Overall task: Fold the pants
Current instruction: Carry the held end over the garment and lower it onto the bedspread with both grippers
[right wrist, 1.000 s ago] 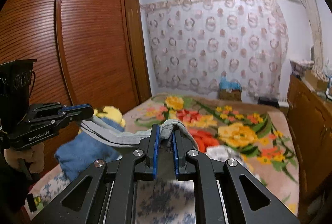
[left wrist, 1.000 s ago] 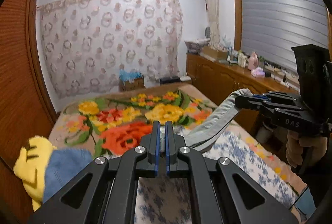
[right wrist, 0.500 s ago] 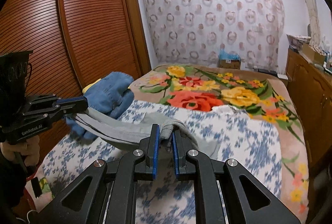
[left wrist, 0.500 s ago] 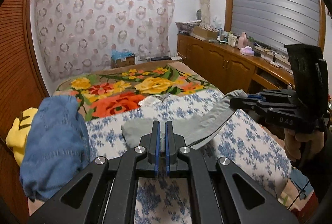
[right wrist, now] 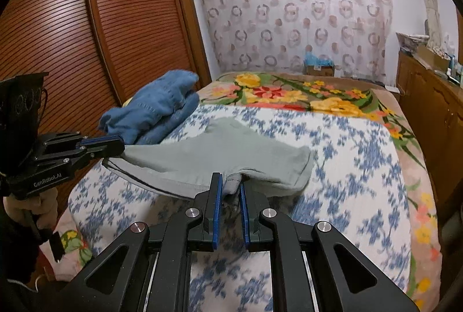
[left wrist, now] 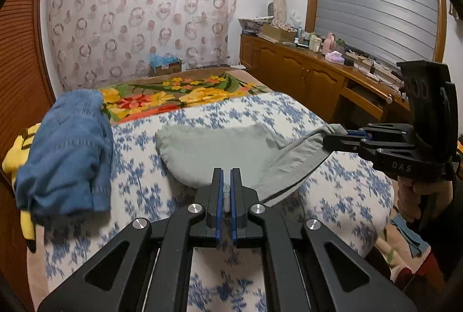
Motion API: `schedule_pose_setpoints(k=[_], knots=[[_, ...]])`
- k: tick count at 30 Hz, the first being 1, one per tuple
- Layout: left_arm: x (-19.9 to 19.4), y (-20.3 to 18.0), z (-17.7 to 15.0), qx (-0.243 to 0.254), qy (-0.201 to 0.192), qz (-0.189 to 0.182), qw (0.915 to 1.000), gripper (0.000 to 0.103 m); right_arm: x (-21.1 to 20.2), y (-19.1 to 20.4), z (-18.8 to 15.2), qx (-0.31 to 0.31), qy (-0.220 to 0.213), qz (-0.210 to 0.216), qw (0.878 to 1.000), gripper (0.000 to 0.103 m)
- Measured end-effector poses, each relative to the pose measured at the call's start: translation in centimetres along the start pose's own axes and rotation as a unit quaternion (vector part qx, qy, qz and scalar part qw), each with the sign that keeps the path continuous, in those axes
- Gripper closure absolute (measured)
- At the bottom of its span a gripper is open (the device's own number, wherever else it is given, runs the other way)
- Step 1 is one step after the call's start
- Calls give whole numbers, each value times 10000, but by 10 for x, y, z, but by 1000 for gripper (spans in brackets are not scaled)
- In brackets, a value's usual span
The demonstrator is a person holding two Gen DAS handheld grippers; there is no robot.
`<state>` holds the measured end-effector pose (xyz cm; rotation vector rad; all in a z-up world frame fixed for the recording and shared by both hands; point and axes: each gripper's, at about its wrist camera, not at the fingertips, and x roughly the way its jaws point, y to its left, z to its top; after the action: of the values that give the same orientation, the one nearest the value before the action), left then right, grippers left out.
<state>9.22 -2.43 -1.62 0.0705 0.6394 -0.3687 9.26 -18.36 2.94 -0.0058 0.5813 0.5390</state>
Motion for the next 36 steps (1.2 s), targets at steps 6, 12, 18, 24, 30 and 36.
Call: schedule_pose_setpoints(k=[6, 12, 18, 24, 30, 36], knots=[[-4, -7, -23, -38, 127, -83, 9999, 98, -5, 4, -22, 109, 170, -5, 9998, 92], [-9, -11, -36, -105, 148, -137, 9997, 98, -16, 10, -37, 207, 232, 22, 9995, 92], [-14, -15, -44, -86, 157, -136, 9997, 98, -25, 15, -47, 219, 271, 41, 9994, 92], [-20, -18, -51, -97, 180, -183, 9996, 98, -34, 19, -56, 276, 263, 84, 9992, 92], [-28, -21, -55, -126, 150, -254, 9995, 98, -42, 23, -61, 280, 273, 109, 9992, 92], [-31, -24, -58, -114, 138, -311, 9994, 98, -50, 25, -66, 321, 305, 134, 9989, 92]])
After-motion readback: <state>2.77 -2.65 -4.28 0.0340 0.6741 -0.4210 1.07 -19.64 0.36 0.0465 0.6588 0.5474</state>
